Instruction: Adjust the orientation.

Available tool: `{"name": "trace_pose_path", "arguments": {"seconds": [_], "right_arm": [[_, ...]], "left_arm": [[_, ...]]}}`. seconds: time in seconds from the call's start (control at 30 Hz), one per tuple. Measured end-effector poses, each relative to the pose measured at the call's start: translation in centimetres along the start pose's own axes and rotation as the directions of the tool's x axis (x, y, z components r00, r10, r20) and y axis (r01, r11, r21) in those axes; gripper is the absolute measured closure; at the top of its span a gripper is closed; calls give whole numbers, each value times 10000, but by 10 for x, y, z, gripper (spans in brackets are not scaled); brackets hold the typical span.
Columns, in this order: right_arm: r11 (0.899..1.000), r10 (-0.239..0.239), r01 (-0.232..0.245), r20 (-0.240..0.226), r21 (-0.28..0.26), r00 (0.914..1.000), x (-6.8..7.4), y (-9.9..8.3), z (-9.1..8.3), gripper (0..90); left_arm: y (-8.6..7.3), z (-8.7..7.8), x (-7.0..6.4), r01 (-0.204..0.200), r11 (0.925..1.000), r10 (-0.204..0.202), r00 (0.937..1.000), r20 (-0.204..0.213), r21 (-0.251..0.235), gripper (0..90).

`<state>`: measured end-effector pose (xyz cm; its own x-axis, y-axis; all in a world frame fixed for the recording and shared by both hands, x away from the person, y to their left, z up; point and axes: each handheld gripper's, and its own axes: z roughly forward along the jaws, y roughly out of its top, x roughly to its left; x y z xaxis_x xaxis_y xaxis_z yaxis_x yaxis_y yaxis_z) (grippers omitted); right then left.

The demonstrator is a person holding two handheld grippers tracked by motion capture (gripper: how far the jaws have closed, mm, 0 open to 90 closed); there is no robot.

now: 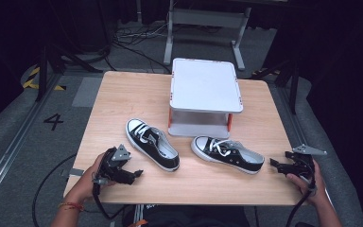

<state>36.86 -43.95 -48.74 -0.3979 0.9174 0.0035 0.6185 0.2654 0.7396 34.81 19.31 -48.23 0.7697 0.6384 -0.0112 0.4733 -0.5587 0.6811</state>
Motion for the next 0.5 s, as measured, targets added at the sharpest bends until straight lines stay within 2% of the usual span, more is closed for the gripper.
{"name": "trace_pose_path", "arguments": {"seconds": [0.3, 0.4, 0.47, 0.5], "right_arm": [[10000, -2, 2, 10, 2, 10000, 0, 0, 0, 181], [10000, 2, -2, 25, -6, 10000, 1, 0, 0, 181], [10000, 1, -1, 25, -8, 10000, 1, 0, -1, 181], [10000, 5, -5, 26, -6, 10000, 1, 0, -1, 181]], "left_arm": [[-1, -1, -4, 204, 9998, -205, 9996, -216, -10, 148], [-2, -2, -5, 64, 10000, -65, 9991, -430, -37, 132], [-1, -3, -5, -206, 9998, 209, 9991, -376, 67, 132], [0, -4, -4, -179, 9997, 184, 9995, -267, 192, 132]]}}
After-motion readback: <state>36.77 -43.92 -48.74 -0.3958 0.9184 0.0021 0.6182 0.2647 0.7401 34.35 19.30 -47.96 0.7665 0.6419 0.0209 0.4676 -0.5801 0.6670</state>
